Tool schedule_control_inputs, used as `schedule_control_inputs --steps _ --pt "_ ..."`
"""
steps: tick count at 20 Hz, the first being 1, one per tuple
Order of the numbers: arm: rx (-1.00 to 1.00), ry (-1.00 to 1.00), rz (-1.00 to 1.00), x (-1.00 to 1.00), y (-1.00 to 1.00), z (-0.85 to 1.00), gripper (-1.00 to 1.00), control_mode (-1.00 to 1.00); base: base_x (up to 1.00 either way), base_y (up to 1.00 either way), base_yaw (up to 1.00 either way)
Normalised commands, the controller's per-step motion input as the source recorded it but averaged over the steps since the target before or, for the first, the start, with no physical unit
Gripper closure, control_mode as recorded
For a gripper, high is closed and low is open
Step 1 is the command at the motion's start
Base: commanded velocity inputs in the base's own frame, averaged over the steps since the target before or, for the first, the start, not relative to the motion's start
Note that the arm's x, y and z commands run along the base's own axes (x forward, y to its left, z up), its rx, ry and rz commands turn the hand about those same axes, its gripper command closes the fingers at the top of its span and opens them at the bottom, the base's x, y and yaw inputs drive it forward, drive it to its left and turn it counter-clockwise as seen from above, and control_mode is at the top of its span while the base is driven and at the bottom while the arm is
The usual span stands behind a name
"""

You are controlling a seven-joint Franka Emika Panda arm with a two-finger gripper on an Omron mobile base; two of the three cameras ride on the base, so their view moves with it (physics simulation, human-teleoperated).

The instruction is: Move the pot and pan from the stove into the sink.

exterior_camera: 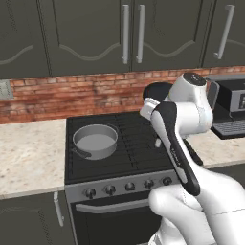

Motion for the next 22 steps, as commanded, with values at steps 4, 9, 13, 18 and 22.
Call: schedule_control_inputs --steps 4,9,13,18,22 --pt "-0.06 -0.20 0.07 -0.17 0.00 0.00 1.00 -1.00 0.00 0.00 0.00" --pt "0.00 0.00 0.00 0.00 0.00 0.00 1.00 -1.00 0.00 0.00 0.00" --pt "0.00 0.00 0.00 0.00 0.00 0.00 1.00 1.00 -0.11 0.00 0.00" --pt "0.00 0.00 0.00 0.00 0.00 0.00 1.00 1.00 -0.45 0.02 0.00" --pt "0.00 0.00 0.00 0.00 0.00 0.00 1.00 1.00 -0.41 0.02 0.00"
